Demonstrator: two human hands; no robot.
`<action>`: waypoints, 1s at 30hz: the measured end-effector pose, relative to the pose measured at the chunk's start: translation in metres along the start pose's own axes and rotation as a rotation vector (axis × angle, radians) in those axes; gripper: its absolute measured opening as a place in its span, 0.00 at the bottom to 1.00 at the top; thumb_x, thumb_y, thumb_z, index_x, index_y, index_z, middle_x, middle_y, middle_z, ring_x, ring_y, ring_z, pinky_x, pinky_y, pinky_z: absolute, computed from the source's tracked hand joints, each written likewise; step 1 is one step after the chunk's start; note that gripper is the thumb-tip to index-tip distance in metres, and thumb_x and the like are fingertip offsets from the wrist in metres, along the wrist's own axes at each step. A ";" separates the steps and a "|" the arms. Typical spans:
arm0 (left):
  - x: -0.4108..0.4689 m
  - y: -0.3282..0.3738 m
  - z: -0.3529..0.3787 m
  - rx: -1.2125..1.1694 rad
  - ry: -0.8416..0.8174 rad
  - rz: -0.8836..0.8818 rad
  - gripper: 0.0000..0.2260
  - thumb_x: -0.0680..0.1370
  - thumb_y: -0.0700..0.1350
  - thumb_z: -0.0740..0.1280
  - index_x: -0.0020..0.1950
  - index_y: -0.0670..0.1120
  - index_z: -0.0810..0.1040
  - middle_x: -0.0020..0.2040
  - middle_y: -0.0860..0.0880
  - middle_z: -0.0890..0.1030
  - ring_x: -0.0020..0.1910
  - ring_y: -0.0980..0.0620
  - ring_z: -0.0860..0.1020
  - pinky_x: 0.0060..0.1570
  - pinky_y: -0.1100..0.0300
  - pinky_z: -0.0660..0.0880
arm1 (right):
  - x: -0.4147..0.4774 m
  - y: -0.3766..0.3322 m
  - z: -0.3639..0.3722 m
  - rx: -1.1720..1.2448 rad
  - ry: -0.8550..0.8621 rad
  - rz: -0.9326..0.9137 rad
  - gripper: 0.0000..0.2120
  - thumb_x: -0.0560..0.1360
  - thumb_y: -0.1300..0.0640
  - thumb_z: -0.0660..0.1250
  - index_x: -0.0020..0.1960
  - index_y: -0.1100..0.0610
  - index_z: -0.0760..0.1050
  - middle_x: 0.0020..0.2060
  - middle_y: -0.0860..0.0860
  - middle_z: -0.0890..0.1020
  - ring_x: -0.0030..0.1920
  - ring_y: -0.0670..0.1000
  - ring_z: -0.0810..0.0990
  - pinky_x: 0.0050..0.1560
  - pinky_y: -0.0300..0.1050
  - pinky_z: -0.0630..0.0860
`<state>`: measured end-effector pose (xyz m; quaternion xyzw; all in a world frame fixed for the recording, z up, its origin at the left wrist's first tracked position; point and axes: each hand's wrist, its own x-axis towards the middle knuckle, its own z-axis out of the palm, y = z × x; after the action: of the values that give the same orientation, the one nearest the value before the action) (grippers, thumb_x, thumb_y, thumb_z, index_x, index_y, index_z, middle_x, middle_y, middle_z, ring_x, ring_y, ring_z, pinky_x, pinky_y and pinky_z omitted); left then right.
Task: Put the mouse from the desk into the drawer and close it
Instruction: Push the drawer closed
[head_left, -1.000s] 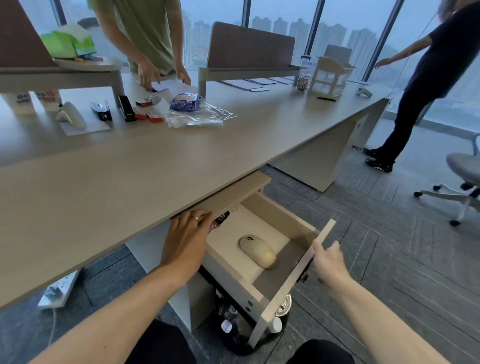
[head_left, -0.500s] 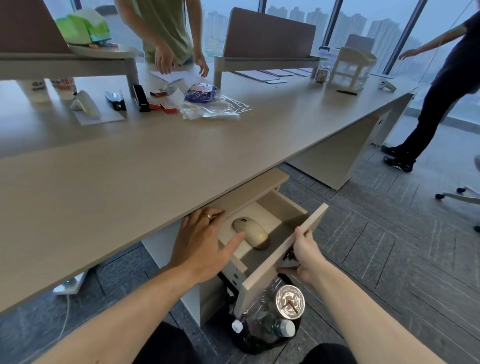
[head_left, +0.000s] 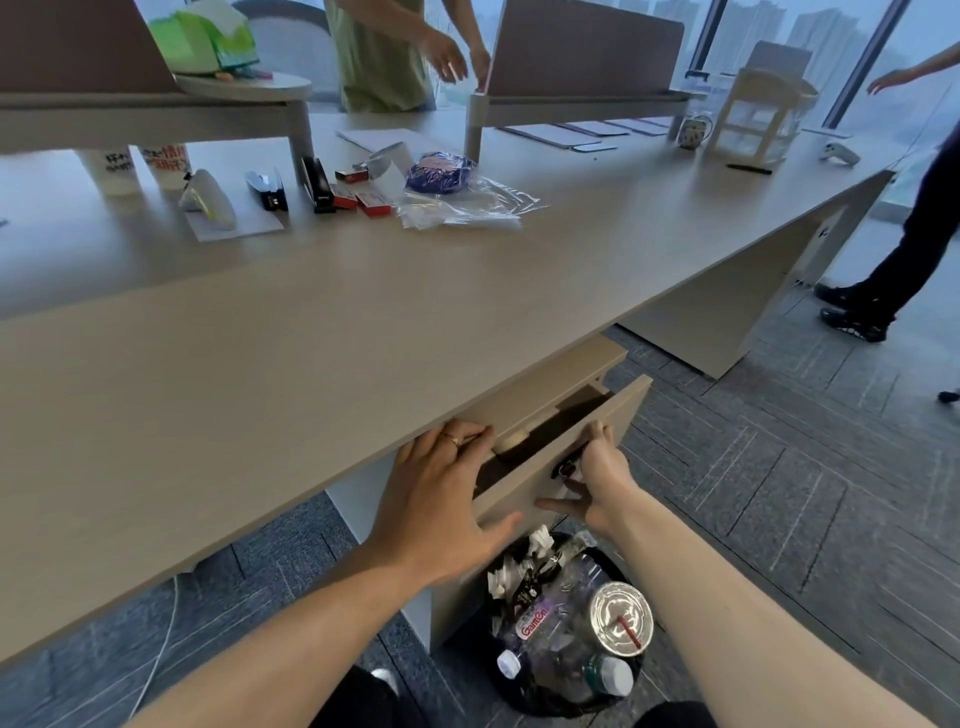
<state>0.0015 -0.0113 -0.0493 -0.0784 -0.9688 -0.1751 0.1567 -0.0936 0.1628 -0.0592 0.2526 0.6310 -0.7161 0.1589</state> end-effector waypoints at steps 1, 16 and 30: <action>0.000 0.000 0.001 0.006 0.001 0.004 0.35 0.69 0.65 0.67 0.72 0.50 0.70 0.66 0.55 0.72 0.66 0.53 0.67 0.64 0.56 0.65 | 0.001 0.000 0.000 0.015 -0.004 0.000 0.27 0.82 0.44 0.53 0.79 0.37 0.50 0.80 0.48 0.55 0.76 0.63 0.60 0.41 0.69 0.82; 0.002 -0.009 0.009 -0.017 0.019 0.013 0.33 0.67 0.33 0.70 0.71 0.50 0.70 0.66 0.55 0.73 0.64 0.52 0.71 0.57 0.57 0.69 | 0.014 -0.002 0.031 0.074 -0.089 -0.030 0.28 0.84 0.56 0.51 0.80 0.39 0.49 0.81 0.51 0.55 0.77 0.65 0.58 0.54 0.67 0.79; 0.002 -0.009 0.007 -0.047 0.003 0.010 0.37 0.64 0.32 0.72 0.71 0.51 0.71 0.66 0.55 0.73 0.63 0.51 0.71 0.57 0.54 0.72 | 0.011 -0.004 0.035 0.036 -0.098 -0.031 0.29 0.83 0.56 0.53 0.80 0.38 0.49 0.80 0.47 0.55 0.77 0.64 0.59 0.43 0.64 0.83</action>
<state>-0.0042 -0.0166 -0.0578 -0.0868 -0.9638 -0.1971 0.1574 -0.1110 0.1297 -0.0593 0.2102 0.6136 -0.7410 0.1737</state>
